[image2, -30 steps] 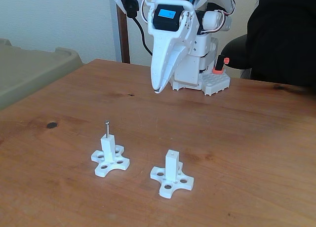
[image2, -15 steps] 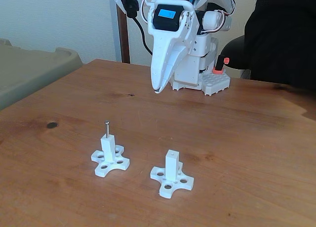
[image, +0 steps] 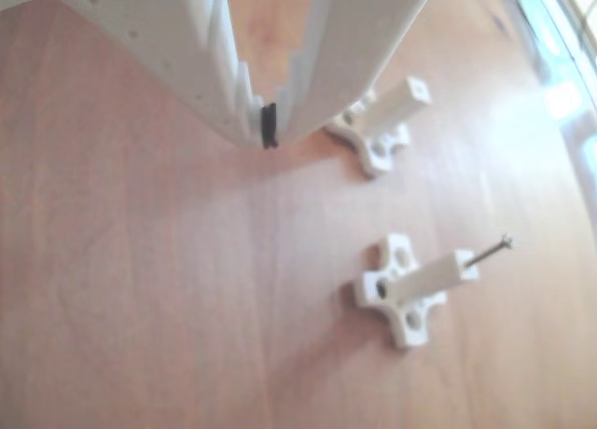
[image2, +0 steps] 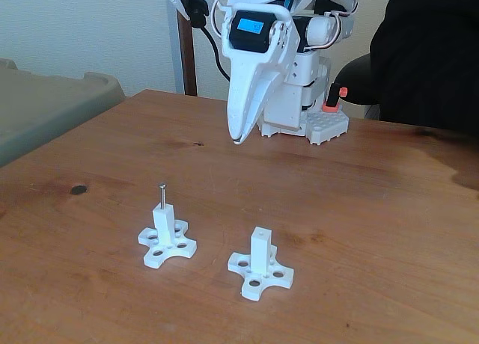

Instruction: Grab the screw and set it in the hole.

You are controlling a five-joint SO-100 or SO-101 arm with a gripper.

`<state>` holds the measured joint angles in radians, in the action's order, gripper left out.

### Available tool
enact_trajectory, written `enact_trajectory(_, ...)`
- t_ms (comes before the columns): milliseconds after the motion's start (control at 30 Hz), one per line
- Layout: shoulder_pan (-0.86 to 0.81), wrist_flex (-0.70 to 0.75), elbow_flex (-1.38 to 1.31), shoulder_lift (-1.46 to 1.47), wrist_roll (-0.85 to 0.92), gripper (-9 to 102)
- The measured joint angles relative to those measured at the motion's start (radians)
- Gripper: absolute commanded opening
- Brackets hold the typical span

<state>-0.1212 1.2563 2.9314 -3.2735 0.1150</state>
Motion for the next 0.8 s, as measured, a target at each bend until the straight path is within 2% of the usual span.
enact_trajectory(200,0.005,-0.006,-0.152,0.178,-0.011,-4)
enact_trajectory(600,0.034,0.089,-0.588,0.634,-0.089,-4)
enact_trajectory(800,0.028,0.091,-0.71,0.83,-0.117,-4)
